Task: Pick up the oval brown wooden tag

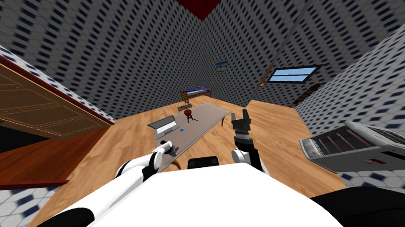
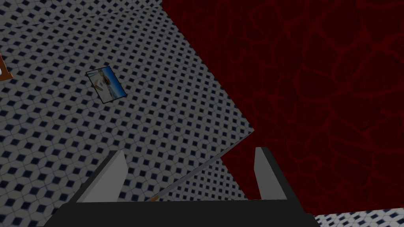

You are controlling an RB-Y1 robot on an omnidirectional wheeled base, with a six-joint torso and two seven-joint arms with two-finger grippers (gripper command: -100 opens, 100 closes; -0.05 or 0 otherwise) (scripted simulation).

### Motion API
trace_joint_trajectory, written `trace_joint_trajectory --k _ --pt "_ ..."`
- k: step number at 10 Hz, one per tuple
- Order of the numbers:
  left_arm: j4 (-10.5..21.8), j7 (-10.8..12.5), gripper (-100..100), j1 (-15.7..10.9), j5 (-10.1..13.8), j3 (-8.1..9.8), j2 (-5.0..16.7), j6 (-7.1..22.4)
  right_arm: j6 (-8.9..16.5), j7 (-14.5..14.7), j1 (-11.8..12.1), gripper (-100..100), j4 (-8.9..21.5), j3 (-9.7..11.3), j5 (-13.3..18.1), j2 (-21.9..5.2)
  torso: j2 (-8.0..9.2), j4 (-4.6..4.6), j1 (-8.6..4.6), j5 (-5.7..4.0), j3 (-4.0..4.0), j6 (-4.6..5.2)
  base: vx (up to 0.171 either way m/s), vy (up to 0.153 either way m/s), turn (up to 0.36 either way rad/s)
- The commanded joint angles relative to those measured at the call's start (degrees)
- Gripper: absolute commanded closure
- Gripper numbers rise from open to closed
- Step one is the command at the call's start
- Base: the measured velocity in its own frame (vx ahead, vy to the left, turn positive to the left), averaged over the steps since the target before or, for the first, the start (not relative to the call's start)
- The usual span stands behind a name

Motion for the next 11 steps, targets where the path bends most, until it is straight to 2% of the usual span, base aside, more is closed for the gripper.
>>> trace_joint_trajectory --k 1,2,3,5,6,7,8,11 --pt "-2.9 1.3 -100 2.7 -0.5 -0.20 -0.8 2.8 0.0 0.0 0.0 0 0.0 0.0 0.0 0.0 0.00 0.00 0.00 0.00 0.00 0.00 0.000 0.000 0.000" --pt "-4.1 1.3 -100 2.7 -0.5 -0.20 -0.8 2.8 0.0 0.0 0.0 0 0.0 0.0 0.0 0.0 0.08 0.03 -0.01 -0.01 0.05 0.01 -0.009 -0.001 0.001" --pt "-7.7 1.3 -100 2.7 -0.5 -0.20 -0.8 2.8 0.0 0.0 0.0 0 0.0 0.0 0.0 0.0 0.13 0.04 -0.01 -0.01 0.08 0.01 -0.010 -0.001 0.004" --pt "-7.7 1.3 -100 2.7 -0.5 -0.20 -0.8 2.8 0.0 0.0 0.0 0 0.0 0.0 0.0 0.0 0.11 0.04 -0.02 -0.02 0.07 0.02 0.000 0.000 0.000" --pt "-6.7 0.9 -100 2.3 -0.3 -0.11 -0.6 2.3 0.0 0.0 0.0 0 0.0 0.0 0.0 0.0 0.10 0.04 -0.02 -0.02 0.07 0.02 0.000 0.000 0.000" --pt "-6.8 0.9 0 2.3 -0.4 -0.12 -0.6 2.4 0.0 0.0 0.0 0 0.0 0.0 0.0 0.0 0.10 0.04 -0.02 -0.02 0.07 0.02 0.000 0.000 0.000" --pt "-6.2 1.1 -100 3.3 -0.5 -0.49 -1.6 0.4 0.0 0.0 0.0 0 0.0 0.0 0.0 0.0 0.10 0.04 -0.02 -0.02 0.07 0.02 0.045 0.026 0.009" --pt "-5.8 1.3 -100 4.1 -0.6 -0.77 -2.4 -1.1 0.0 0.0 0.0 0 0.0 0.0 0.0 0.0 -0.12 -0.01 0.14 0.02 -0.06 0.01 0.058 0.037 0.004"
